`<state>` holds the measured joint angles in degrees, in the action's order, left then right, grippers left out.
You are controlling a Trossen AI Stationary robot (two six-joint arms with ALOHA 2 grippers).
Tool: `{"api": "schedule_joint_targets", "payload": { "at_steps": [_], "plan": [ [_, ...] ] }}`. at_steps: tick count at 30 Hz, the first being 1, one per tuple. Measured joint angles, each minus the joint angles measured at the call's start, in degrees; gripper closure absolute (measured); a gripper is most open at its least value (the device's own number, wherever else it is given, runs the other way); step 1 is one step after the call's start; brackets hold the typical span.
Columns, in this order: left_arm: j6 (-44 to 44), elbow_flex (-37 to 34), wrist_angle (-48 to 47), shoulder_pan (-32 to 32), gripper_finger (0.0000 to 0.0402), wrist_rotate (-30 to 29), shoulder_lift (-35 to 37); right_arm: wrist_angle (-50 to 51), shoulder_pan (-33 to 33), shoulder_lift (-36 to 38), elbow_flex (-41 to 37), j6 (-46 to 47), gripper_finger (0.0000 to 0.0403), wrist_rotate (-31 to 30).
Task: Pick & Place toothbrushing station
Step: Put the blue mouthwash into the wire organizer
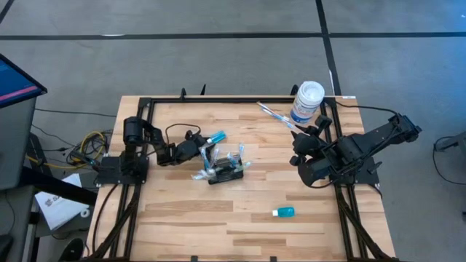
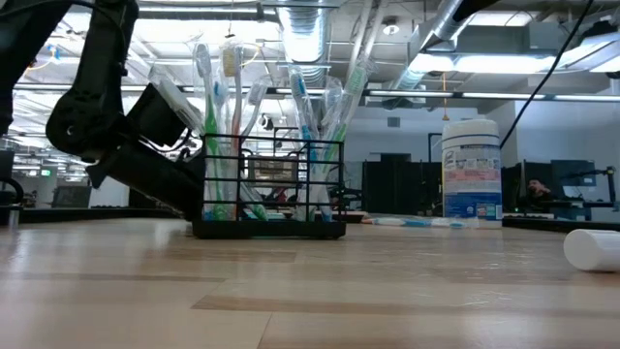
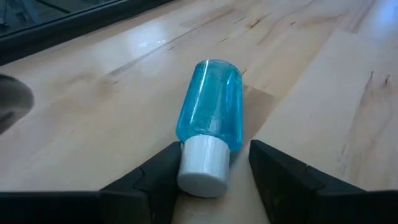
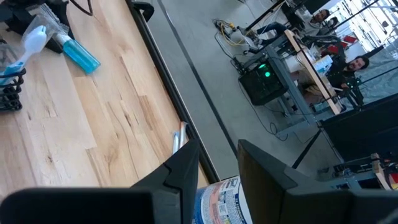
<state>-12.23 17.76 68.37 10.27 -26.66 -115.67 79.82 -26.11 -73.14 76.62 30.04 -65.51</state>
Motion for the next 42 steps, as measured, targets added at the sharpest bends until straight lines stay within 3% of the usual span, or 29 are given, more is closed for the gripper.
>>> {"api": "schedule_joint_targets", "payload": {
  "at_steps": [4,10,23,28,34,42],
  "plan": [
    [0.3,0.0,0.1,0.6,0.0232,0.7,-0.1,-0.1,0.0,0.0,0.0,0.0,0.0301,0.1],
    [0.6,-0.1,0.1,0.6,0.0315,1.4,-0.1,-0.1,0.0,0.0,0.0,0.0,0.0301,0.4],
    [2.8,-0.3,-0.9,0.5,0.0316,1.4,1.8,-0.1,0.0,0.0,0.0,0.0,0.0301,1.2],
    [5.7,-2.0,-5.1,0.4,0.0316,0.6,7.4,-0.1,0.0,0.0,0.0,0.0,0.0301,1.2],
    [6.2,-2.8,-17.2,0.7,0.0316,-1.3,19.3,-0.1,0.0,0.0,0.0,0.0,0.0301,1.2],
    [8.0,-2.7,-26.6,0.6,0.0316,-1.4,34.8,-0.1,0.0,0.0,0.0,0.0,0.0301,1.2]
  ]
}}
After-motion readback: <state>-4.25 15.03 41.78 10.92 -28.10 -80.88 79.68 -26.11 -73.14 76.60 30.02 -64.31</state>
